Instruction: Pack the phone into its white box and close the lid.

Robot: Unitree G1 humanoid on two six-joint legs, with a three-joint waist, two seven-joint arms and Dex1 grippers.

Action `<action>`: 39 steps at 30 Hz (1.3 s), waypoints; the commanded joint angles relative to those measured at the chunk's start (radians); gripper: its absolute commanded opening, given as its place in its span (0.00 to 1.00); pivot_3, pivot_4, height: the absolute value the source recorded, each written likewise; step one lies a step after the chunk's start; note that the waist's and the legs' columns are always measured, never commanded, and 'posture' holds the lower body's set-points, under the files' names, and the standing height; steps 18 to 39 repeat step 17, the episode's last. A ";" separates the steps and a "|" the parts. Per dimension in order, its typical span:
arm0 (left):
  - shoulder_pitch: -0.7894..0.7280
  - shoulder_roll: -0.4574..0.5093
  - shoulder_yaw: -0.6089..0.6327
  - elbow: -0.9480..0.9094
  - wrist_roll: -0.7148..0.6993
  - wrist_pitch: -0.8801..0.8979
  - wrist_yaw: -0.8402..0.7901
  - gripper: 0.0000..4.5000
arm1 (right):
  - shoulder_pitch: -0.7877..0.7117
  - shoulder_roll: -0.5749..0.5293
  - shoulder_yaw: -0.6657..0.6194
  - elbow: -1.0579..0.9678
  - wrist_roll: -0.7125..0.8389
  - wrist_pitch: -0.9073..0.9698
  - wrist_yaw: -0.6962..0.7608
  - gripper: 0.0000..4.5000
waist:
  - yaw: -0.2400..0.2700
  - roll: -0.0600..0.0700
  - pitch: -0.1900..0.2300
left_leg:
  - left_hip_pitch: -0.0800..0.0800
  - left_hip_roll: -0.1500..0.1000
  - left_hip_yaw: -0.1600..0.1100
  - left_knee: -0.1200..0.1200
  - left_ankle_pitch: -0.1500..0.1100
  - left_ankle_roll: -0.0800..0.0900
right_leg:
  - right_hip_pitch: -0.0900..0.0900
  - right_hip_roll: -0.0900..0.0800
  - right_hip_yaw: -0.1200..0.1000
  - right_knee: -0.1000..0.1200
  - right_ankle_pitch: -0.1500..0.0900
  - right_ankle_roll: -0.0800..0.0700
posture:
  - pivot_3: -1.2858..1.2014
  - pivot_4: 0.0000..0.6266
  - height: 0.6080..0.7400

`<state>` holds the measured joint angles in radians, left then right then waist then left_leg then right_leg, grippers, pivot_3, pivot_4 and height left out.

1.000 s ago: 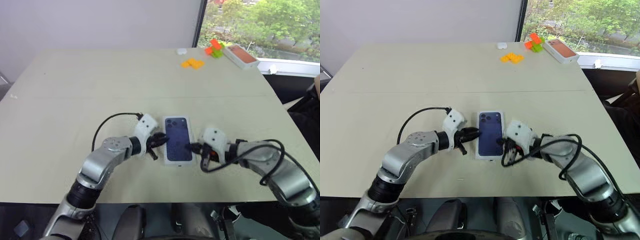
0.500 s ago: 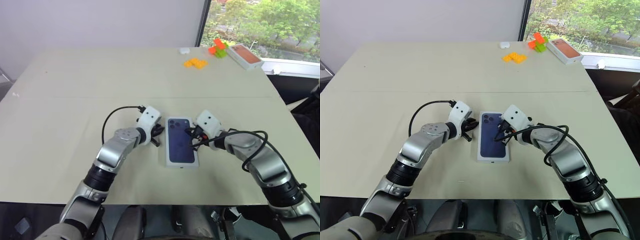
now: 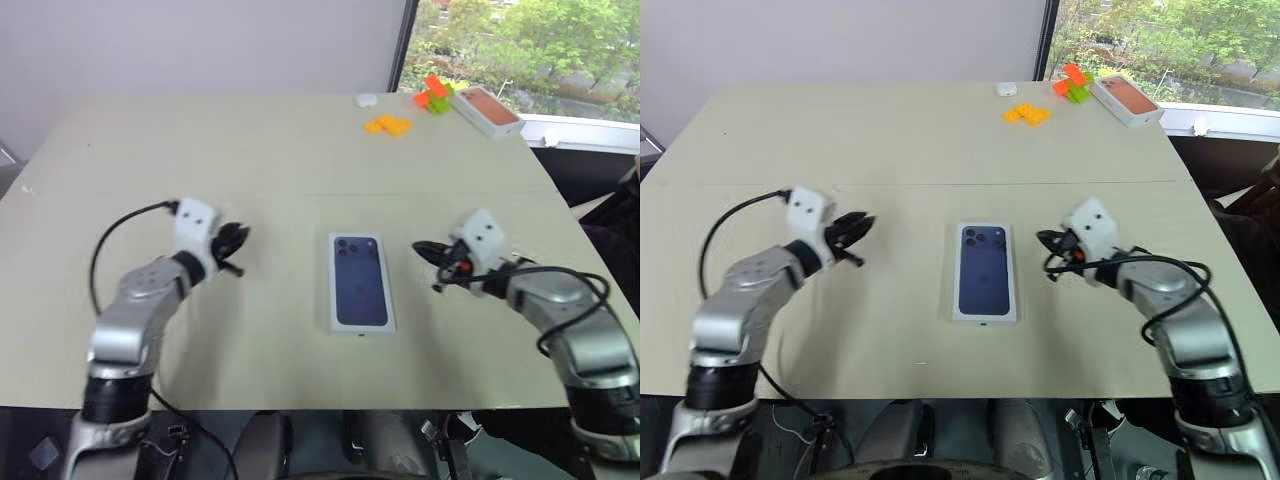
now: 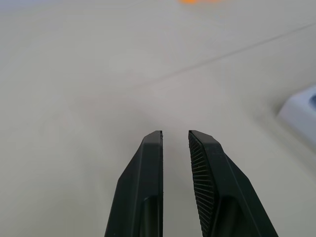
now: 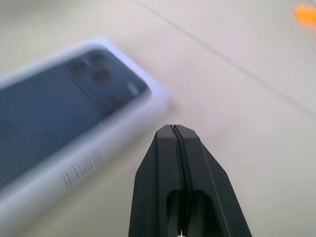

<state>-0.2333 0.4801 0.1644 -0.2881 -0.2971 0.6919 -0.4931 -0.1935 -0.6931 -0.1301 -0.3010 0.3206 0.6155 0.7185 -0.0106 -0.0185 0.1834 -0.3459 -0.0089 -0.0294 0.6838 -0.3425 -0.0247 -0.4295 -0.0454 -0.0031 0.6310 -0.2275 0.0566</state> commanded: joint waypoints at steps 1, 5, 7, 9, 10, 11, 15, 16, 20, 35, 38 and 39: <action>0.078 0.072 0.103 -0.031 -0.056 -0.023 -0.078 0.20 | 0.030 -0.045 -0.135 0.023 0.081 -0.017 0.069 0.00 | 0.000 0.000 0.000 | 0.000 0.000 0.000 0.000 0.000 0.000 | 0.000 0.000 0.000 0.000 0.000 0.000 | 0.52 0.24 1.00; 0.190 0.151 0.232 -0.001 -0.098 -0.052 -0.141 0.20 | 0.068 -0.103 -0.213 0.059 0.116 -0.031 0.128 0.00 | 0.000 0.000 0.000 | 0.001 0.000 0.001 0.000 0.000 0.000 | 0.001 0.000 0.000 0.000 0.000 0.000 | 0.52 0.24 1.00; 0.214 0.175 0.273 0.004 -0.110 -0.059 -0.148 0.20 | 0.074 -0.123 -0.226 0.070 0.122 -0.035 0.143 0.00 | 0.000 0.000 0.000 | 0.001 0.001 0.000 0.000 0.000 0.000 | 0.001 -0.001 0.000 0.000 0.000 0.000 | 0.52 0.24 1.00; 0.228 0.188 0.306 -0.002 -0.122 -0.059 -0.149 0.20 | 0.072 -0.135 -0.240 0.081 0.139 -0.032 0.163 0.00 | 0.000 0.000 0.000 | 0.001 0.002 0.000 0.000 0.000 0.000 | 0.001 0.000 0.000 0.000 0.000 0.000 | 0.52 0.24 1.00; 0.232 0.193 0.315 -0.001 -0.124 -0.061 -0.145 0.20 | 0.070 -0.138 -0.240 0.087 0.148 -0.030 0.175 0.00 | 0.000 0.000 0.000 | 0.002 0.002 0.000 0.000 0.000 0.000 | 0.001 0.000 0.000 0.000 0.000 0.000 | 0.52 0.24 1.00; 0.234 0.196 0.325 0.009 -0.132 -0.060 -0.147 0.20 | 0.066 -0.137 -0.232 0.090 0.151 -0.028 0.179 0.00 | 0.000 0.000 0.000 | 0.003 0.002 0.001 0.000 0.000 0.000 | 0.002 0.000 0.000 0.000 0.000 0.000 | 0.52 0.24 1.00; 0.269 0.205 0.352 0.006 -0.137 -0.051 -0.134 0.20 | 0.045 -0.137 -0.202 0.131 0.131 -0.053 0.186 0.00 | -0.003 0.000 0.000 | 0.005 0.002 0.001 0.000 0.000 0.000 | 0.004 0.000 0.000 0.000 0.000 0.000 | 0.52 0.24 1.00; 0.273 0.208 0.353 0.003 -0.140 -0.051 -0.134 0.20 | 0.036 -0.137 -0.196 0.132 0.134 -0.052 0.187 0.00 | -0.004 0.000 0.000 | 0.005 0.002 0.002 0.000 0.000 0.000 | 0.004 0.000 0.000 0.000 0.000 0.000 | 0.52 0.24 1.00; 0.274 0.211 0.355 0.002 -0.144 -0.051 -0.134 0.20 | 0.027 -0.135 -0.190 0.134 0.139 -0.049 0.190 0.00 | -0.004 0.000 0.000 | 0.005 0.002 0.002 0.000 0.000 0.000 | 0.004 0.000 0.000 0.000 0.000 0.000 | 0.52 0.24 1.00; 0.274 0.211 0.355 0.002 -0.144 -0.051 -0.134 0.20 | 0.027 -0.135 -0.190 0.134 0.139 -0.049 0.190 0.00 | -0.004 0.000 0.000 | 0.005 0.002 0.002 0.000 0.000 0.000 | 0.004 0.000 0.000 0.000 0.000 0.000 | 0.52 0.24 1.00; 0.274 0.211 0.355 0.002 -0.144 -0.051 -0.134 0.20 | 0.027 -0.135 -0.190 0.134 0.139 -0.049 0.190 0.00 | -0.004 0.000 0.000 | 0.005 0.002 0.002 0.000 0.000 0.000 | 0.004 0.000 0.000 0.000 0.000 0.000 | 0.52 0.24 1.00; 0.274 0.211 0.355 0.002 -0.144 -0.051 -0.134 0.20 | 0.027 -0.135 -0.190 0.134 0.139 -0.049 0.190 0.00 | -0.004 0.000 0.000 | 0.005 0.002 0.002 0.000 0.000 0.000 | 0.004 0.000 0.000 0.000 0.000 0.000 | 0.52 0.24 1.00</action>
